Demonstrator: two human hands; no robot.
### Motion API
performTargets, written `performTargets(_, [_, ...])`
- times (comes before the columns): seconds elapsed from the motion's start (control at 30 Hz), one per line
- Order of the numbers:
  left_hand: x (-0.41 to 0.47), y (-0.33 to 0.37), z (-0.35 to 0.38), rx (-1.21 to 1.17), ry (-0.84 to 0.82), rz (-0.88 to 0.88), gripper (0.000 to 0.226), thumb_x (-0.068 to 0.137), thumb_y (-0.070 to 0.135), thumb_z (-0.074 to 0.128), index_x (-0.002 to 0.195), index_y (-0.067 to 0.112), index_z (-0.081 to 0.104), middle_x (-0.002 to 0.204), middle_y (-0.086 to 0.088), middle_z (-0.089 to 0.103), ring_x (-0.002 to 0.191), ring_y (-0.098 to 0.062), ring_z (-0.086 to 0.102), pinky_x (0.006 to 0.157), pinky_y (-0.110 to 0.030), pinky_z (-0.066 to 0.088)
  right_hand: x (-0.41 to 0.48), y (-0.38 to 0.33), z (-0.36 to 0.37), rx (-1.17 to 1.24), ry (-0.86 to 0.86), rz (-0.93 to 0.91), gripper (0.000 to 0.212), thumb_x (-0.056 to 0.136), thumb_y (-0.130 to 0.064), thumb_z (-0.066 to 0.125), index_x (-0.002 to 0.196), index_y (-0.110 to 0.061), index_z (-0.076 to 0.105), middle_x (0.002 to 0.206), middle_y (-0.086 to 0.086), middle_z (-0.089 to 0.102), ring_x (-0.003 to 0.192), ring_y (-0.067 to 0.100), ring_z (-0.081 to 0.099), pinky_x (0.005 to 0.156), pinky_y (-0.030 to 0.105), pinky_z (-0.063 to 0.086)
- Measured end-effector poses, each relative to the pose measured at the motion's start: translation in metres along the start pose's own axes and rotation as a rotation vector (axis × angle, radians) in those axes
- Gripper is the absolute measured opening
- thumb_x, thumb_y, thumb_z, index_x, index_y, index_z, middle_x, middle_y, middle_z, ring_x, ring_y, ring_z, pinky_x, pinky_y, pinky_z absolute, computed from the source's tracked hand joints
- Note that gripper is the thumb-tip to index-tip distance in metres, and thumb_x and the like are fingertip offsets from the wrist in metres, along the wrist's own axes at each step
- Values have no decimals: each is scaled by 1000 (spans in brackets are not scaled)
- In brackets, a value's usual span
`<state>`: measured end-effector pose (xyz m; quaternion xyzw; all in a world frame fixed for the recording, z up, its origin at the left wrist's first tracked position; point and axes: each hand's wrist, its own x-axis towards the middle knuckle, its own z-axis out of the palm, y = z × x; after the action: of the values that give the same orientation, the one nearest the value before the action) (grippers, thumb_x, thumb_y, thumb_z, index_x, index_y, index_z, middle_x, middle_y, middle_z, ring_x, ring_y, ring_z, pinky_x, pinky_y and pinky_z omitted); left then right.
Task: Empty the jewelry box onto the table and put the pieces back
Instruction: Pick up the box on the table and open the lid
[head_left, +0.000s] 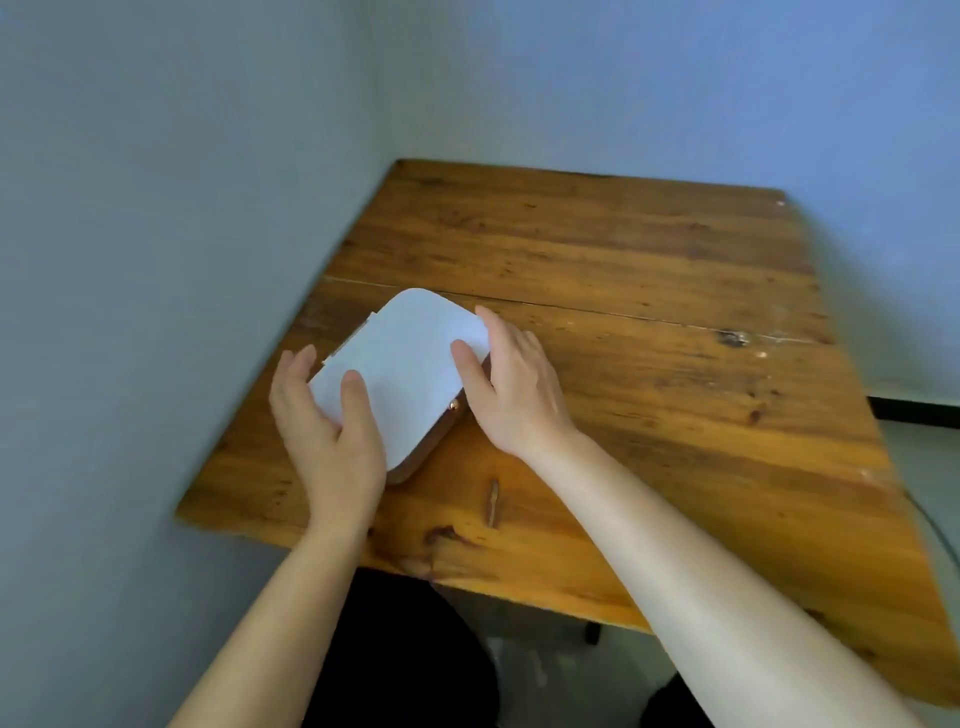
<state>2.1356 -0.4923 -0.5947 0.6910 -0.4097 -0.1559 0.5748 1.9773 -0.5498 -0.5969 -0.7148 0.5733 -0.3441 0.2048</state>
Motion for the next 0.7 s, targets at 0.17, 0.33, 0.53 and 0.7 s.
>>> performTargets(0.17, [-45,28,-6,-66,-227,98,38,98,23,53,135,16,51,142,1,45,136,-16,41,113,-34,32,-71,16,-40,-49,96,164,69,96,-64,28,152,-23,31,154,-3,42,141,23,36,105,35,33])
performTargets(0.33, [-82,34,12,-18,-422,196,38,99,28,54,135,15,51,141,-4,49,131,-16,44,103,-26,33,-132,42,-65,-39,207,321,72,93,-67,28,153,-26,28,156,-2,39,142,23,34,108,42,34])
performTargets(0.53, [-91,38,47,31,-580,271,41,98,38,57,135,20,52,141,-2,52,127,-16,49,101,-30,41,-170,62,-80,-94,305,387,70,94,-65,33,152,-27,24,155,-1,39,139,21,36,102,33,35])
performTargets(0.7, [-57,25,59,149,-668,234,40,98,38,57,134,20,53,140,-2,53,128,-19,49,102,-32,40,-170,66,-69,-123,250,265,68,90,-75,28,148,-39,27,141,-6,41,122,10,44,85,20,37])
